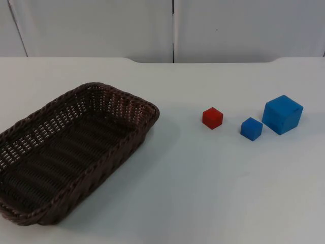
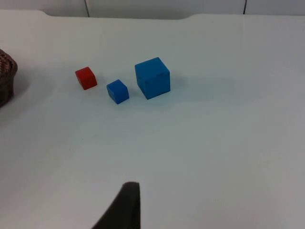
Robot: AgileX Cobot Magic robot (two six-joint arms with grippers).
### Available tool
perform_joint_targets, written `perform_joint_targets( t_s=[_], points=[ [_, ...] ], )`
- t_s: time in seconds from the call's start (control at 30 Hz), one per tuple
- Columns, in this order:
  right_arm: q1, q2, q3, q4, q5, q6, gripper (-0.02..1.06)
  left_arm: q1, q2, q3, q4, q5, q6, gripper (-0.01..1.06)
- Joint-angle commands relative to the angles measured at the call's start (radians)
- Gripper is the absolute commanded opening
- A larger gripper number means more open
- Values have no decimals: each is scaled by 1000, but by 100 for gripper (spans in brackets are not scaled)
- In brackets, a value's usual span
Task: Pick up the basket with the left hand and place the largest block into the basket with the right hand.
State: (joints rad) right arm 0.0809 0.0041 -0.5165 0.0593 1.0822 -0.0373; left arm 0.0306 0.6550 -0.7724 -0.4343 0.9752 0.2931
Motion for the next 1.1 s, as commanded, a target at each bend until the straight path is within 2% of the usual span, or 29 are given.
perform_joint_targets(
  t_s=[0.0, 0.27, 0.67, 1.07],
  points=[
    [2, -4, 2, 3, -3, -3, 105, 0, 45, -17, -42, -24, 34, 102],
    [2, -4, 2, 1, -3, -1, 105, 0, 309, -107, -55, -77, 103, 102],
    [2, -4, 2, -2, -3, 2, 105, 0, 592, -211, -55, -161, 210, 102],
    [2, -4, 2, -1, -3, 3, 105, 0, 923, -381, -48, -169, 301, 102]
  ],
)
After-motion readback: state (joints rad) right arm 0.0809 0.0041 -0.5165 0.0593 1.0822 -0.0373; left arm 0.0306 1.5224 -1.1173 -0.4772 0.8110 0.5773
